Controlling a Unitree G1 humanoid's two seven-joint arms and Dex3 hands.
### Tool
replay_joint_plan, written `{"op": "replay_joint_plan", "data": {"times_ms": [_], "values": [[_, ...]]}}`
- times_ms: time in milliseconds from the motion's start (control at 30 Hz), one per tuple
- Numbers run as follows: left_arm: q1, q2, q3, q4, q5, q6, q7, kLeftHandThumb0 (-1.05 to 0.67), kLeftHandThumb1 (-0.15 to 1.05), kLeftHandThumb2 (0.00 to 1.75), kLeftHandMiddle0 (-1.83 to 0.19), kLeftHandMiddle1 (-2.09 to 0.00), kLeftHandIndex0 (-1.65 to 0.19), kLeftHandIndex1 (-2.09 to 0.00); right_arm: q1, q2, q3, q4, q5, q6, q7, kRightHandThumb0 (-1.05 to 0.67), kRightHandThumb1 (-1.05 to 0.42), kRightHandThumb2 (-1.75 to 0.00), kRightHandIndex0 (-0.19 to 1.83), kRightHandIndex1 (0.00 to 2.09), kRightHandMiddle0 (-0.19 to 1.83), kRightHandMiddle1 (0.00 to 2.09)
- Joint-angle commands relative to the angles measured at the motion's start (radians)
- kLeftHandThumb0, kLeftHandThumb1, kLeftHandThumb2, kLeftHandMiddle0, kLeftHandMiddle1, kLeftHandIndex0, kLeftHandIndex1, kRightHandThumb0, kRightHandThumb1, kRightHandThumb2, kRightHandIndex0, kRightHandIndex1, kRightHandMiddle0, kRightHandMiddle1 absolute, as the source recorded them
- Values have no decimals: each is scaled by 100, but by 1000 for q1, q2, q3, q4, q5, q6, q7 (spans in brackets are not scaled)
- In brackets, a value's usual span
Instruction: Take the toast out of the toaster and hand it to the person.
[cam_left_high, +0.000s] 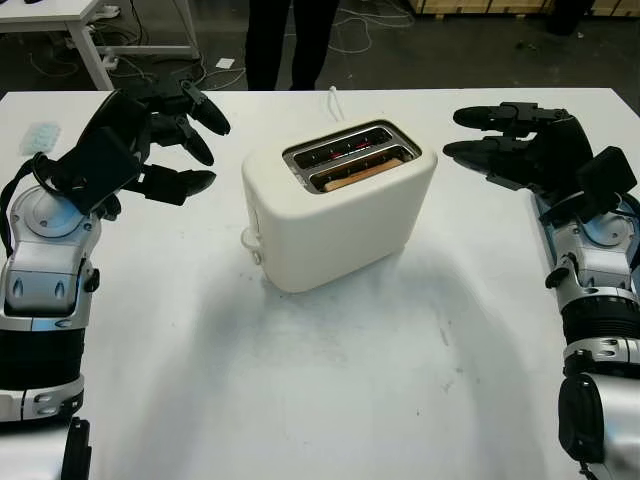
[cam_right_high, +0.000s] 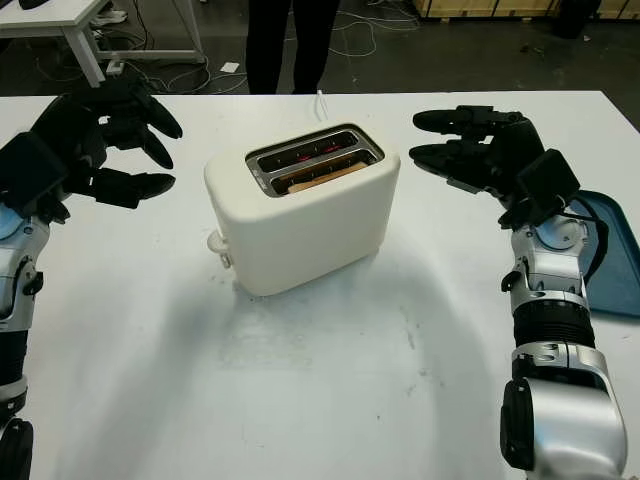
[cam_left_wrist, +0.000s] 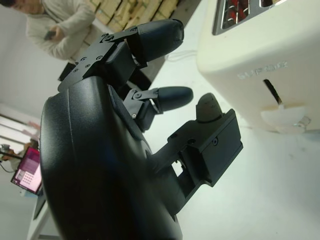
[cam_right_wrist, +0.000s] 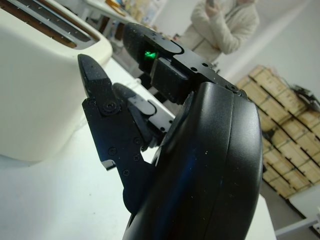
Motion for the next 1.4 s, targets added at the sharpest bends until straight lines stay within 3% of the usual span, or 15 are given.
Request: {"op": "replay_joint_plan", "data": {"times_ms": [0, 400, 733, 1367], "values": [[15, 14, 3, -11, 9, -16, -3, 42, 43, 69, -67, -136, -61, -122, -12, 3, -8, 16, 17, -30, 19, -22, -78, 0, 114, 0, 102, 0], [35, 0, 10, 9, 1, -78, 4, 28, 37, 79, -75, -134, -68, -116, 8, 5, -9, -9, 15, -34, 5, -26, -76, 0, 115, 1, 103, 0], [34, 1, 10, 8, 5, -71, 10, 28, 33, 86, -73, -136, -67, -117, 2, 7, -19, 11, 22, -46, 20, -24, -77, 0, 117, 1, 105, 1], [24, 4, 12, 11, -1, -62, 4, 29, 35, 85, -73, -137, -66, -117, 5, 6, -15, 15, 14, -48, 14, -25, -77, 0, 116, 0, 104, 0]]}}
